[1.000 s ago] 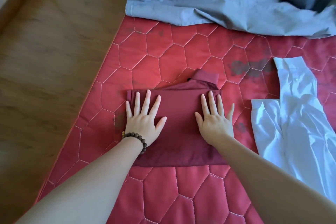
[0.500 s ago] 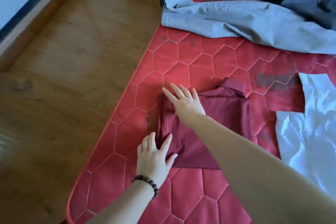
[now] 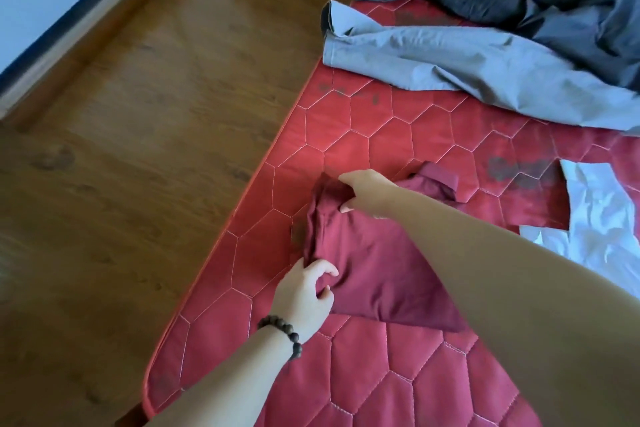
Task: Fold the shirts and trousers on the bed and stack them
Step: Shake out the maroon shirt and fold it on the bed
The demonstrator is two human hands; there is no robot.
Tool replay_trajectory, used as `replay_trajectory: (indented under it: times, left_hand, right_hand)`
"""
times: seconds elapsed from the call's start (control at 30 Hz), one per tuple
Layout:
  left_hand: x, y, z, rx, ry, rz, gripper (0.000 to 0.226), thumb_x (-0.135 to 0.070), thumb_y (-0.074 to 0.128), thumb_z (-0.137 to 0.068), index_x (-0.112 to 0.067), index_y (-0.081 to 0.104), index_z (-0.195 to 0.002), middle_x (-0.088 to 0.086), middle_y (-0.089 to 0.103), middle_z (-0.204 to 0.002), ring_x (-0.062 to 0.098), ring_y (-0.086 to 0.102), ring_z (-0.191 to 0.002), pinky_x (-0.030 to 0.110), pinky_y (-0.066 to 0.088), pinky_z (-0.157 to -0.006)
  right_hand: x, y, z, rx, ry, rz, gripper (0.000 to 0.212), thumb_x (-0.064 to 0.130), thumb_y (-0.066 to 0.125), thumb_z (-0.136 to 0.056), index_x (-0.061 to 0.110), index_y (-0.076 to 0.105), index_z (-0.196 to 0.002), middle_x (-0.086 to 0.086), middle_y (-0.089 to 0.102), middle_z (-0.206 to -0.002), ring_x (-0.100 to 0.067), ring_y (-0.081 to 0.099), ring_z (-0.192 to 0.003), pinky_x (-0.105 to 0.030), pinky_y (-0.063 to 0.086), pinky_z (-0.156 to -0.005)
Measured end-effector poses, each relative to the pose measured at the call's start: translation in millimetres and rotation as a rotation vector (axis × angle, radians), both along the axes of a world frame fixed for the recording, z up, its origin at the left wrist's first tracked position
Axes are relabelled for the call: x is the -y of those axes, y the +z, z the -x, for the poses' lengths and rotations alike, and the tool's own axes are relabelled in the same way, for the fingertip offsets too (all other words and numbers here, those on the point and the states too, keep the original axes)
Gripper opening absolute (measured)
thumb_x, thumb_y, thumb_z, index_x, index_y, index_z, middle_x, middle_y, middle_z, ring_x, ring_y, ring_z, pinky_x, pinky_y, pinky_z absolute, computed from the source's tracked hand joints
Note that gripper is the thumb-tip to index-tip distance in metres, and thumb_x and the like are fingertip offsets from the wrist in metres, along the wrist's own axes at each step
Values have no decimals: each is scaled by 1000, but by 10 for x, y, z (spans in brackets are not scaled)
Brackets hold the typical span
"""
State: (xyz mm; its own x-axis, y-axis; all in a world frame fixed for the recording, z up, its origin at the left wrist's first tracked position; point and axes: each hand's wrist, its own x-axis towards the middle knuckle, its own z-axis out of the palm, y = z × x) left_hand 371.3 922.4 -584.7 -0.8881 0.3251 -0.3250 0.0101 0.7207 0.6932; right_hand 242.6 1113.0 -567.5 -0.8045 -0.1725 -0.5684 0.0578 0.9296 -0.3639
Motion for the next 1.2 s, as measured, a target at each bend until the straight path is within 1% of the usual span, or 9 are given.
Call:
replay_trajectory:
  times: [0.1,0.23,0.37,0.5,0.7,0.9,0.97,1.1,1.2]
  left_hand:
    - [136,389,211,-91,34,-57,29,-3,64,-76,-27,69,-92,-4,57,-91,5,44,-54,23,41,-63]
    - [317,1131,610,-335,84,-93,20,-4,71,-77,-18,74,-90,-1,62,-88,15,59,-68,29,48,-65]
    - [416,1897,947,-597,74,-52,17,-7,72,-78,-18,74,-91,-2,59,-84,13,53,-66,22,45,-61]
    - [399,2278,915,-756,-46,-22,20,-5,73,-76,-20,72,-89,-3,57,-87,14,57,-57,24,51,-50]
    - [219,1562,322,-690,-284,85,29,1,77,-65,-20,69,-83,1,58,-85,17,50,-41,25,42,-36]
    - [121,279,-579,-436,-517,212,32,-1,72,-58,-21,67,-82,0,62,-89,17,55,-48,30,44,-39]
    - [69,70,-857,-413,-612,209,38,-5,80,-47,-24,68,-77,-4,64,-89,12,57,-49,25,44,-39]
    - [-120,-69,-1219,-397,-716,199,32,-9,81,-48,-23,65,-72,-7,61,-87,10,53,-49,26,43,-39]
    - [-338,-37,-1383,-375,-841,195,26,-10,76,-53,-23,64,-72,-9,59,-82,9,51,-48,26,43,-38]
  right_hand:
    - [13,479,197,-41,-30,40,23,24,75,-80,10,58,-87,-2,54,-81,-21,51,-79,-27,34,-66]
    - [2,1277,450,-120,-155,183,27,21,78,-77,14,54,-66,6,50,-62,-10,46,-60,-13,33,-49]
    - [-26,2018,623,-322,-231,274,22,20,79,-76,8,69,-91,-1,63,-81,-12,54,-74,-9,36,-52]
    - [-144,2334,589,-282,-268,376,31,14,77,-78,7,66,-107,-3,63,-91,-14,57,-83,-22,44,-73]
    - [-350,1424,-72,-268,-323,424,25,-14,78,-65,-4,69,-86,-24,70,-97,-37,66,-95,-48,51,-91]
    - [-522,-93,-1314,-153,-317,96,28,-1,66,-69,25,70,-78,4,69,-82,-21,63,-79,-32,51,-75]
    - [-581,-311,-1663,-180,-275,56,25,0,67,-69,24,70,-78,5,66,-80,-20,61,-79,-32,48,-75]
    - [-741,-411,-2077,-281,-211,7,20,3,68,-74,15,71,-89,-1,69,-98,-25,59,-99,-33,42,-88]
    - [-890,-382,-2255,-280,-137,-63,31,6,59,-83,19,67,-110,3,58,-134,-16,46,-128,-27,28,-97]
